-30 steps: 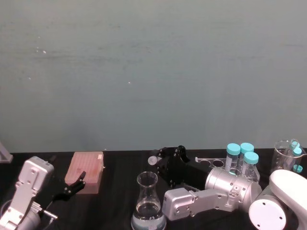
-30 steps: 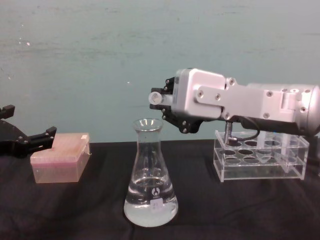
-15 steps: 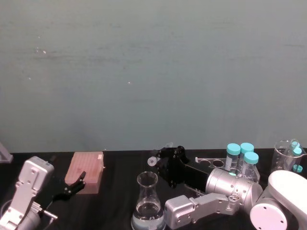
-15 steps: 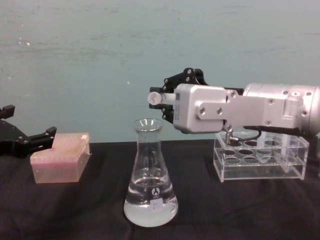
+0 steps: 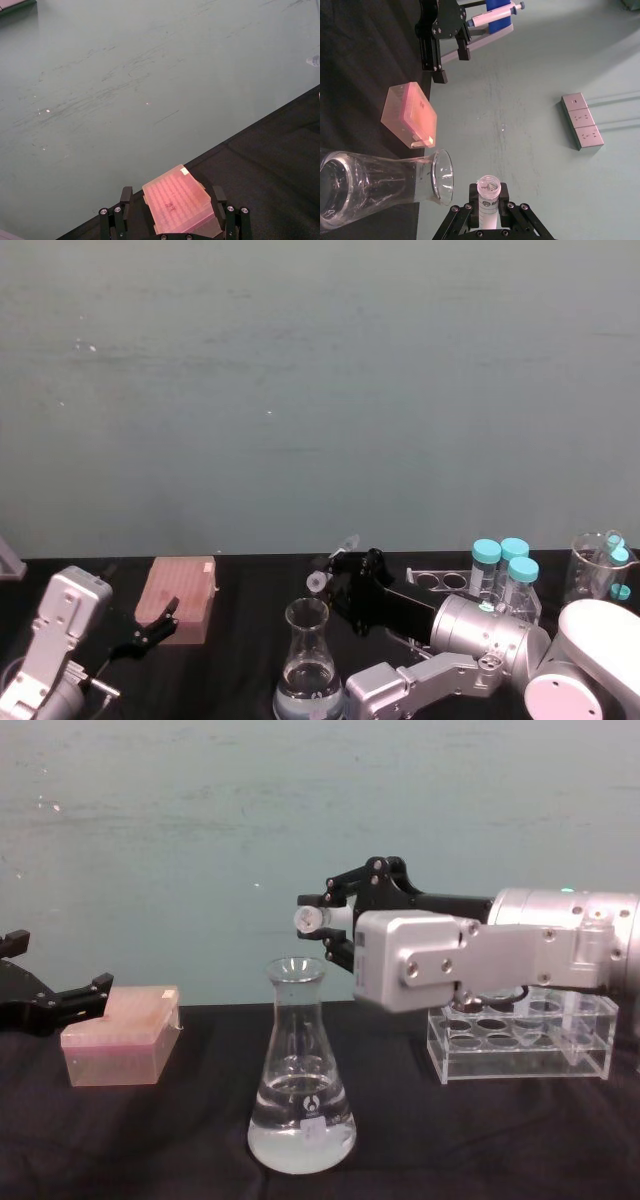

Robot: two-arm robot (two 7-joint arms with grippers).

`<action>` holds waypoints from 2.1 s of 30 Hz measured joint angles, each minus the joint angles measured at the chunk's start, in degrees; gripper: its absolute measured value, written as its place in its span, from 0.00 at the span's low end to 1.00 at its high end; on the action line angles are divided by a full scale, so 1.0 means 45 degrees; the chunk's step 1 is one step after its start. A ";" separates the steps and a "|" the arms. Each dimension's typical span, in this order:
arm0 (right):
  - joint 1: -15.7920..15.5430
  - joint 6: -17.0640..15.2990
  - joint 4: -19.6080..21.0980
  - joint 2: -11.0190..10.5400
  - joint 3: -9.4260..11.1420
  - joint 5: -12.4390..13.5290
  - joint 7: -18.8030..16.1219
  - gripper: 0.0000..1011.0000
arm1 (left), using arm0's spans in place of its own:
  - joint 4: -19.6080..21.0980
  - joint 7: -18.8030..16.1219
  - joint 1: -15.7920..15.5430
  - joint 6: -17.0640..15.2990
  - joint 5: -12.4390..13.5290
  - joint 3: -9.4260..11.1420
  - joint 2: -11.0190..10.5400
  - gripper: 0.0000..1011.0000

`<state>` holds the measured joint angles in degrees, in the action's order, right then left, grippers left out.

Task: Pour the liquid from the test tube into the beaker using one hand.

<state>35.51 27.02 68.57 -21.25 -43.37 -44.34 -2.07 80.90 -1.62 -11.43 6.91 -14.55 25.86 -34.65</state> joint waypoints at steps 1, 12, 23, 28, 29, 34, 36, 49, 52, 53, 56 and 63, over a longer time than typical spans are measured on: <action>-0.0008 -0.0005 0.0012 -0.0012 -0.0009 -0.0021 0.0017 0.22 | 0.0000 0.0000 0.0000 0.0000 0.0000 0.0000 0.0000 0.99; -0.0027 -0.0055 0.0091 -0.0161 -0.0081 -0.0264 0.0248 0.22 | -0.0001 0.0000 0.0000 0.0000 0.0000 0.0000 0.0000 0.99; 0.0087 -0.0053 0.0087 -0.0280 -0.0280 -0.0717 0.0583 0.22 | -0.0001 0.0000 0.0001 0.0000 -0.0001 -0.0001 0.0000 0.99; 0.0172 -0.0043 0.0052 -0.0298 -0.0401 -0.0943 0.0753 0.22 | 0.0000 0.0000 0.0001 0.0000 0.0000 0.0000 0.0000 0.99; 0.0181 -0.0043 0.0051 -0.0301 -0.0419 -0.0976 0.0781 0.22 | 0.0000 0.0000 0.0000 0.0000 -0.0001 0.0000 -0.0001 0.99; 0.0248 -0.0055 -0.0003 -0.0321 -0.0545 -0.1200 0.0969 0.22 | -0.0001 0.0000 0.0000 0.0000 0.0000 0.0000 0.0000 0.99; 0.0264 -0.0066 -0.0009 -0.0332 -0.0579 -0.1261 0.1013 0.22 | -0.0001 0.0000 0.0000 0.0000 -0.0001 0.0000 0.0000 0.99; 0.0426 -0.0181 -0.0047 -0.0414 -0.0873 -0.1727 0.1364 0.22 | -0.0001 0.0000 0.0000 0.0000 0.0000 0.0000 0.0000 0.99; 0.0477 -0.0213 -0.0052 -0.0419 -0.0943 -0.1834 0.1438 0.22 | -0.0001 0.0000 0.0000 0.0000 0.0000 0.0000 0.0000 0.99; 0.0512 -0.0226 -0.0068 -0.0418 -0.0978 -0.1889 0.1484 0.22 | 0.0000 -0.0001 0.0000 0.0000 0.0000 0.0000 -0.0001 0.99; 0.0562 -0.0260 -0.0087 -0.0413 -0.1044 -0.1977 0.1546 0.22 | 0.0000 0.0000 0.0000 0.0000 0.0000 0.0000 0.0000 0.99; 0.0691 -0.0341 -0.0165 -0.0404 -0.1224 -0.2258 0.1750 0.22 | 0.0000 0.0000 0.0000 0.0000 0.0000 0.0000 -0.0001 0.99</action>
<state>38.62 25.48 67.82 -23.08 -48.88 -54.50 5.80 80.90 -1.62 -11.43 6.91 -14.55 25.86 -34.65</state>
